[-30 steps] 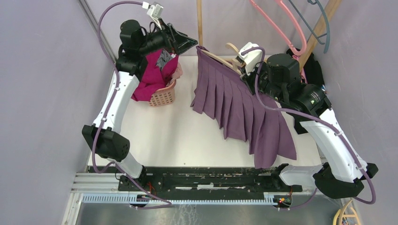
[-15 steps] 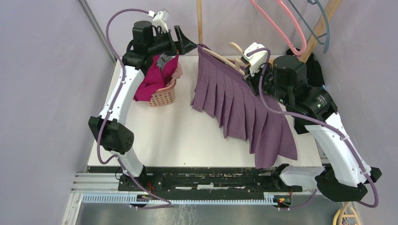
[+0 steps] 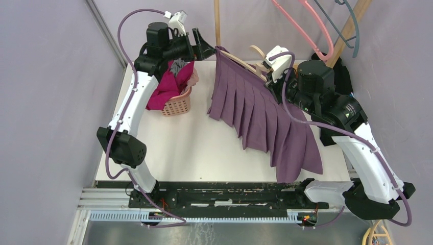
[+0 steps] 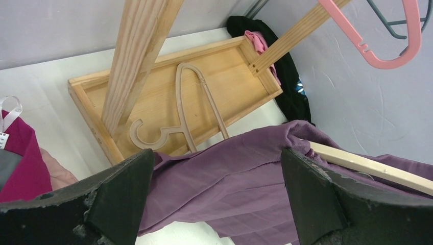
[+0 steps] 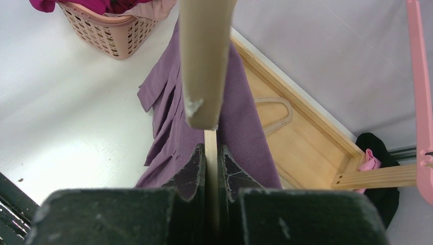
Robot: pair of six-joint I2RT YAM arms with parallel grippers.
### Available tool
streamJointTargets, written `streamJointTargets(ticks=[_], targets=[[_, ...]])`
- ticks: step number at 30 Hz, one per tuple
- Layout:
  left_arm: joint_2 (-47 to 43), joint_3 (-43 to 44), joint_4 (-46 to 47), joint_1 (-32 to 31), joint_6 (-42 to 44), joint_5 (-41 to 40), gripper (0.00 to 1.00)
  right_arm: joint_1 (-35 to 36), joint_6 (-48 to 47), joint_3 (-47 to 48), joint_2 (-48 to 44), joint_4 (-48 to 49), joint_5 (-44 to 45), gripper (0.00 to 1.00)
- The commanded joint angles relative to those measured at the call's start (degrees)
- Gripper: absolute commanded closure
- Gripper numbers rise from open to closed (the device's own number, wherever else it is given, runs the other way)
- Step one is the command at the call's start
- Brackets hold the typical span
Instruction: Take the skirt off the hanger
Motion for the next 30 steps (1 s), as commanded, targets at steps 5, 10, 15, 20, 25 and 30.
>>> streamJointTargets(ticks=[5,10,15,20,25,30], targets=[[-3.1,1.9,4.0,-0.3,-2.3,2.2,0.01,0.0,0.1,2.1,-1.7,10.3,0.0,0.99],[-4.5,1.5,4.2,-0.3,-2.6,1.9,0.01,0.0,0.1,1.9,-1.5,10.4,0.0,0.99],[-3.6,1.8,5.4,-0.3,-3.8,2.6,0.01,0.0,0.3,2.0,-1.2,10.6,-0.5,0.99],[-2.4,2.9,5.4,-0.5,-3.6,2.9,0.01,0.0,0.3,2.0,-1.4,10.5,-0.4,0.99],[-1.6,3.3,1.9,-1.1,-0.7,0.8,0.12,0.0,0.4,1.8,-1.4,10.8,-0.4,0.99],[0.0,5.0,-0.2,-1.9,1.1,-1.3,0.16,0.0,0.4,2.1,-1.1,11.0,-0.7,0.99]])
